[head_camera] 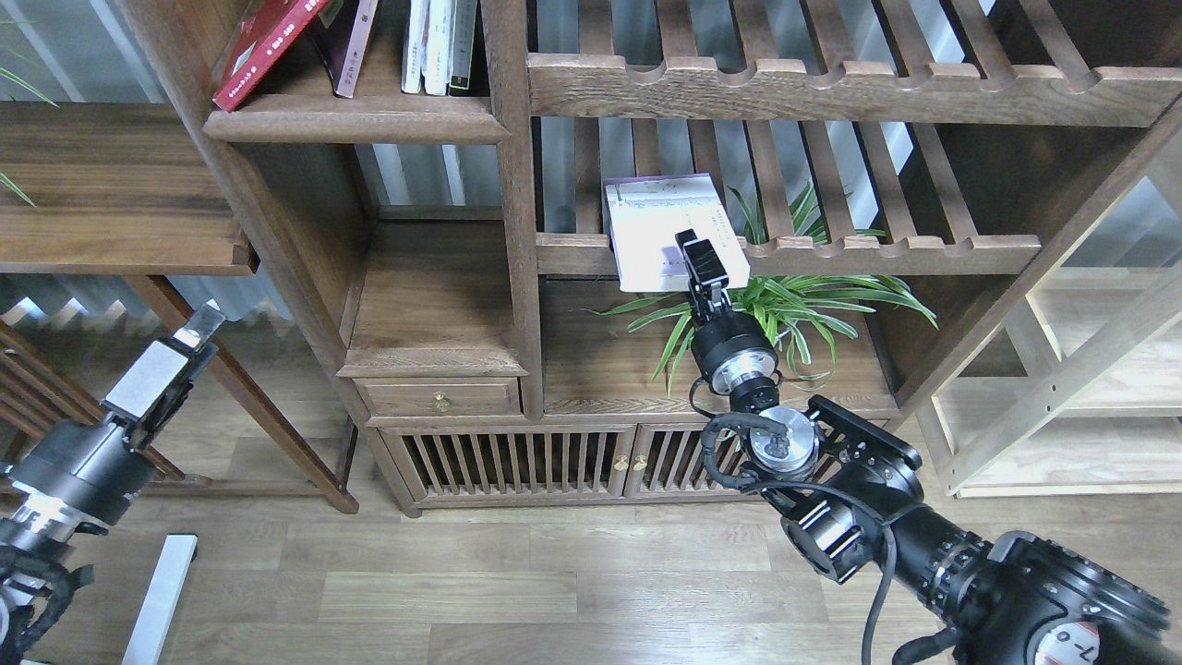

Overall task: Organize books on shelf
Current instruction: 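Raise the right gripper to the white book's bottom edge and grasp, then pull the white book off the middle shelf with the right gripper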

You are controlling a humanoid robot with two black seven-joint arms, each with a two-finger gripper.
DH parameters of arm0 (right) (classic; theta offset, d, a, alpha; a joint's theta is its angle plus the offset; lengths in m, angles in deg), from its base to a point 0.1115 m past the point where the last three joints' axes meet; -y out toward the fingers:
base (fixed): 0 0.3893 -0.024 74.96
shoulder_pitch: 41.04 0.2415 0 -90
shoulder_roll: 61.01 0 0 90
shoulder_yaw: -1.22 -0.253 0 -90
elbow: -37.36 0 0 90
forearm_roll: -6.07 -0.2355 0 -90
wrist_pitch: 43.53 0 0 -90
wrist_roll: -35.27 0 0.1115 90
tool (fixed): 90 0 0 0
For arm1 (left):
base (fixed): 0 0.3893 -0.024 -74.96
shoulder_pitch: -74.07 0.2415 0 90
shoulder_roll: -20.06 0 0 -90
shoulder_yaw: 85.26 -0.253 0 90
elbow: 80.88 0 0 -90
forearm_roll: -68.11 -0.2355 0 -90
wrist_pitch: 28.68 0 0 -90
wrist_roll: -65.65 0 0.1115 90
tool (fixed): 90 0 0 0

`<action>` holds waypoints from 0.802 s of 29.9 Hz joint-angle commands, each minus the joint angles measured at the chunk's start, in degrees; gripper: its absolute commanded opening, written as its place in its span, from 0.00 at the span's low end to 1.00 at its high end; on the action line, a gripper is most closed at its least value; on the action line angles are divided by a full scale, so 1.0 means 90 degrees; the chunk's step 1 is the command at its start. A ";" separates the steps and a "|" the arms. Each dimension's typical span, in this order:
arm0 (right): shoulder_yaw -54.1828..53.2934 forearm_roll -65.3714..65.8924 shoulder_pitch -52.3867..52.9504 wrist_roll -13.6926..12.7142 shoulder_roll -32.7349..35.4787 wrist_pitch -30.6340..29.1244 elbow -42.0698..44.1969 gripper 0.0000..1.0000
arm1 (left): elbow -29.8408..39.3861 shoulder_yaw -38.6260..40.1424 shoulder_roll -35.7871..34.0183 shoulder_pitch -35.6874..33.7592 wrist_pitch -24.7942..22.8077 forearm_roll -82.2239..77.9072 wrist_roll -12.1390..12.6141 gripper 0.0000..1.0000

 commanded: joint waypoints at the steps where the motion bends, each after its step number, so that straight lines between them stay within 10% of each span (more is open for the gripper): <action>1: 0.0014 0.0004 0.0022 0.0001 0.0000 0.0000 0.0009 0.75 | 0.0000 0.0036 -0.0011 0.0039 0.0000 0.0013 0.0000 0.95; 24: 0.0014 0.0092 0.0119 0.0098 0.0000 -0.0087 0.0058 0.23 | -0.0039 0.0241 -0.0021 0.0235 0.0000 0.0042 0.0000 0.96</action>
